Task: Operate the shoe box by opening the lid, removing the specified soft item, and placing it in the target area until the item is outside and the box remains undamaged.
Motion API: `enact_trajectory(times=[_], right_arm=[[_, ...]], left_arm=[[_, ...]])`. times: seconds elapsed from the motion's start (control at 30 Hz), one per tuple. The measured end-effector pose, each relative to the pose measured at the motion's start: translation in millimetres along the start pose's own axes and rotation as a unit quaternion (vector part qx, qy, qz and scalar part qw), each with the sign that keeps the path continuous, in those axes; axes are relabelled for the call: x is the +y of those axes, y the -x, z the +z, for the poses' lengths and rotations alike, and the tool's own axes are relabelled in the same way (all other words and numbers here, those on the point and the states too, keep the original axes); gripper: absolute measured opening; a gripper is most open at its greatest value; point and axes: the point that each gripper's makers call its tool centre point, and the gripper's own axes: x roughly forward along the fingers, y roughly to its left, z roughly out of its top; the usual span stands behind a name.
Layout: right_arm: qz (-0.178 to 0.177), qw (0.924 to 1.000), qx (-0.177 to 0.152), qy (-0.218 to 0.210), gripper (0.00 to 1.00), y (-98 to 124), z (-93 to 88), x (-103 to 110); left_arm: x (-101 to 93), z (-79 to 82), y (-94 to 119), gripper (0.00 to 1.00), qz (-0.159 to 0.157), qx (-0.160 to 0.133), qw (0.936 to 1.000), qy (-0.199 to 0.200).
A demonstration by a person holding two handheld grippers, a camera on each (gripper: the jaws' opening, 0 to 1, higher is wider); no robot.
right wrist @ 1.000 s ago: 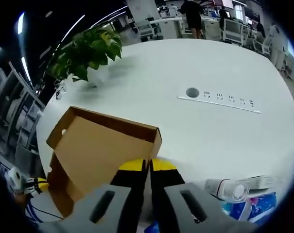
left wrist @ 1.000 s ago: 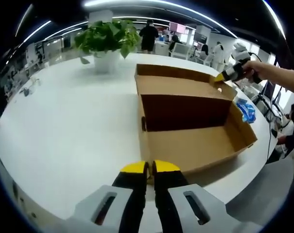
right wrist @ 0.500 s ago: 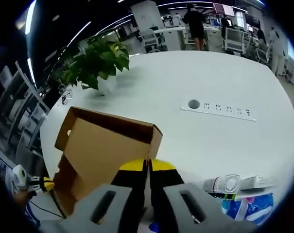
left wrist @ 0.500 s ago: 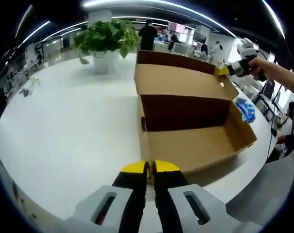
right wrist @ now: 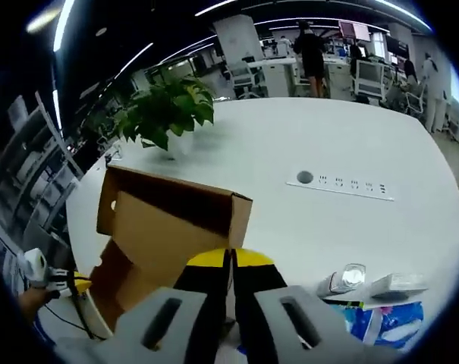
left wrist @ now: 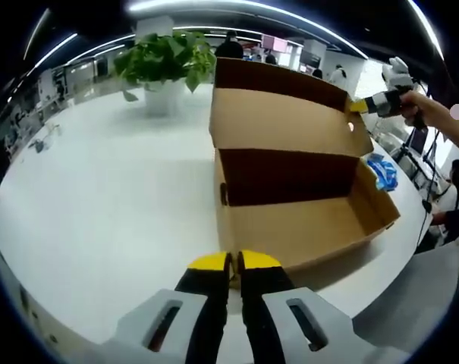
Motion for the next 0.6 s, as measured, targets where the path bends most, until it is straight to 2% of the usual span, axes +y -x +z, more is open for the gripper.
enact_trajectory(times=[0.6], right_arm=[[0.001,0.9983,-0.047,0.035,0.00,34.0,-9.4,21.5]], left_arm=[[-1.4,-0.4,0.7,0.01,-0.004,-0.004,1.0000,-0.003]])
